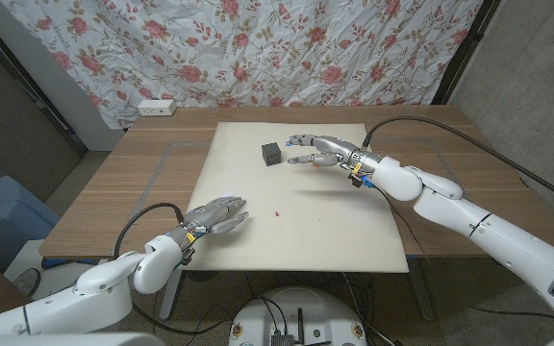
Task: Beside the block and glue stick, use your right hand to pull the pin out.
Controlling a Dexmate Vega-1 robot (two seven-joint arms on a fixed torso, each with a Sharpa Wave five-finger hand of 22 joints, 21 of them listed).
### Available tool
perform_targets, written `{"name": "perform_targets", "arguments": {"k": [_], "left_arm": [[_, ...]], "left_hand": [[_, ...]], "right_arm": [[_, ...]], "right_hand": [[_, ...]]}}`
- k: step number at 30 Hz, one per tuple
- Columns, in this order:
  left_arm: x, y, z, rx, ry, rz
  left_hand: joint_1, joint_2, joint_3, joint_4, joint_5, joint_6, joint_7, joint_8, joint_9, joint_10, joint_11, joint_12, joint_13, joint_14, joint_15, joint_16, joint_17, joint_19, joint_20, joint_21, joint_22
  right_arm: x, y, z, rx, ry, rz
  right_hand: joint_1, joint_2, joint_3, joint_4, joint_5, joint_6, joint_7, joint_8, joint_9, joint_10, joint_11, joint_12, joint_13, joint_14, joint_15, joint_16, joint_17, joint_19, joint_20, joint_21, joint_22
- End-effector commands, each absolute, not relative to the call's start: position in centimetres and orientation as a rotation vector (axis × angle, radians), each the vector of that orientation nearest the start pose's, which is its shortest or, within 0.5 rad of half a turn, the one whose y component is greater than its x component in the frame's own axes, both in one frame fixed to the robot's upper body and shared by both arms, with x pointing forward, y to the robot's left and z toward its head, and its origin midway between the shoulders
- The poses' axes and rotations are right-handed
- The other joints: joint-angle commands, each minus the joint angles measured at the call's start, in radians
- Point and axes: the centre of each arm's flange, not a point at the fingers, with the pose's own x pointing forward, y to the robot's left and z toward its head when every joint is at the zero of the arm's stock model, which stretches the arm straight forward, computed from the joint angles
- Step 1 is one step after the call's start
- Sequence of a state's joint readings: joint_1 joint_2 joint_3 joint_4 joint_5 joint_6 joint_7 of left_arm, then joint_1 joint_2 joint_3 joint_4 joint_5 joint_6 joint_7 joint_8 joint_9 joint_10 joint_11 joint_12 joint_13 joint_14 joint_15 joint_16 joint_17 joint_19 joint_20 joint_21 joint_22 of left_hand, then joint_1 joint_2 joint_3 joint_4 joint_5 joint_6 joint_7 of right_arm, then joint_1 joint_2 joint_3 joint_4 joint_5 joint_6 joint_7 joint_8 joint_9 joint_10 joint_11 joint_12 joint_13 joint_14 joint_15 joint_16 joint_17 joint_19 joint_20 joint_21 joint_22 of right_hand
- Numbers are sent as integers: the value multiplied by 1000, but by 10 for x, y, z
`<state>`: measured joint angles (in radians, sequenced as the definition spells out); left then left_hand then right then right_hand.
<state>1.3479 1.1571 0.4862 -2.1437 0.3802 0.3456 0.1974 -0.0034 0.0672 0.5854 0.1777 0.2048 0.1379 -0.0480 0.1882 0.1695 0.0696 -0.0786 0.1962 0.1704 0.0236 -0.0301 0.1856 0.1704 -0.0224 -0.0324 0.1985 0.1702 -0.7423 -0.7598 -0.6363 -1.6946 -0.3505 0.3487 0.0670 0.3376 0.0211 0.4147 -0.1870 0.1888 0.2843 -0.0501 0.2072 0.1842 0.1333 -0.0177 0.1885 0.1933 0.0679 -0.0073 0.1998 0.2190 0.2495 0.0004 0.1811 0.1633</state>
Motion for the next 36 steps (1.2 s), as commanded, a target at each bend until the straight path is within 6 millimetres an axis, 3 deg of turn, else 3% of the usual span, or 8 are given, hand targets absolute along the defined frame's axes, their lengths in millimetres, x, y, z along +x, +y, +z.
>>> {"name": "perform_targets", "arguments": {"k": [1, 20, 36], "left_arm": [[489, 258, -153, 1431, -429, -157], [498, 257, -154, 1432, -444, -165], [499, 258, -159, 1434, -461, -171]], "left_hand": [[11, 119, 8, 0, 3, 4, 2, -1, 3, 6, 1, 1, 4, 8, -48, -2, 3, 6, -92, 3, 1], [18, 120, 22, -5, 3, 8, 6, -2, 3, 10, 1, 0, 4, 11, -47, -3, 1, 10, -89, 1, 1], [25, 121, 40, -11, 2, 12, 6, -3, 3, 11, 0, -2, 4, 14, -47, -5, 0, 14, -86, 0, 0]], "right_arm": [[553, -131, 4, -1332, -979, 535], [544, -108, 0, -1470, -1009, 505], [536, -100, -15, -1523, -987, 517]], "right_hand": [[35, -10, 13, -5, 3, 0, -8, 0, 2, -15, 7, -2, 2, -10, 8, -5, -1, -3, 10, -2, 1], [134, -34, 42, -7, 0, 12, -30, 7, 5, -18, 15, 6, 4, -14, 24, -1, -9, -6, 21, 1, 1], [196, -67, 53, -7, 2, 36, -51, 18, 8, -23, 16, 7, 5, -14, 27, 2, -12, -2, 29, 2, 1]]}}
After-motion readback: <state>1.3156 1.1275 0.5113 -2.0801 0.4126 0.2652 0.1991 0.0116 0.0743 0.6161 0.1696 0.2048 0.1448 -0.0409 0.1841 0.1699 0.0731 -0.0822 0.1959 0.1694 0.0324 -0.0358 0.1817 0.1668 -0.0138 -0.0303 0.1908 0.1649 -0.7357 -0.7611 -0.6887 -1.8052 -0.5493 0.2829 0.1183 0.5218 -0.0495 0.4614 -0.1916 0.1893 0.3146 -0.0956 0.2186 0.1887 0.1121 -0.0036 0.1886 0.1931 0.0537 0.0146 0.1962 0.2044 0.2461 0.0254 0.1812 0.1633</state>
